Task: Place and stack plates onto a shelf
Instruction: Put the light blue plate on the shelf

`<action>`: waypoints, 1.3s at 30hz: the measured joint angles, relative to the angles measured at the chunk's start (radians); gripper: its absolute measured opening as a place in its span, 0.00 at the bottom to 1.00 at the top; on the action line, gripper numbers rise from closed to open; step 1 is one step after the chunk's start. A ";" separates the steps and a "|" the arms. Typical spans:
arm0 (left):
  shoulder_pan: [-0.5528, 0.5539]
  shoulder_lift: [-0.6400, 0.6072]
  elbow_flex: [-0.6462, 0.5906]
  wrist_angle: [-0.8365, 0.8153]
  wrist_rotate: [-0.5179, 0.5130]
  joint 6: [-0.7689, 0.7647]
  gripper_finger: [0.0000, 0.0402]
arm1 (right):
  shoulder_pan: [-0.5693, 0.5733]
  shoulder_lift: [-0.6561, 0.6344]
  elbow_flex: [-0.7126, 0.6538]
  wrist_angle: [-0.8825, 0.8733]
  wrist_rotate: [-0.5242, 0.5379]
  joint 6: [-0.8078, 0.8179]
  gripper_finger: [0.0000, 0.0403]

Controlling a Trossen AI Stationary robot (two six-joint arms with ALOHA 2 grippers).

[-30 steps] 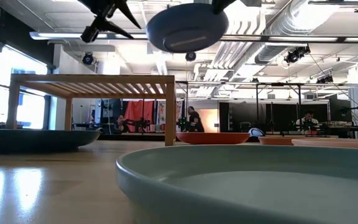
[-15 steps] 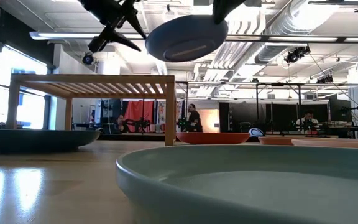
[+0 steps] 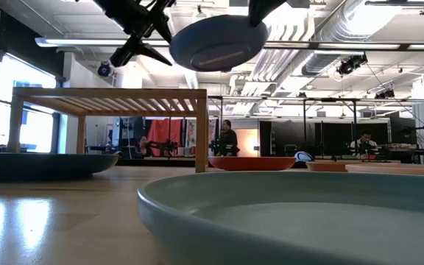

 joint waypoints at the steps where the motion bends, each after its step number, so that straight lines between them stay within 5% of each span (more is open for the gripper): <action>1: 0.000 0.000 -0.001 -0.001 0.000 0.000 0.31 | 0.000 0.000 0.000 0.000 0.000 0.000 0.00; 22: 0.000 0.011 0.000 0.009 -0.009 0.072 0.02 | 0.000 0.000 0.000 0.010 -0.004 0.000 0.00; 33: 0.001 0.011 0.000 0.008 -0.028 0.077 0.01 | 0.001 0.000 0.000 0.010 0.052 0.005 0.01; 39: 0.004 0.007 0.000 -0.008 -0.031 0.085 0.00 | 0.000 -0.001 0.000 0.005 0.064 0.043 0.13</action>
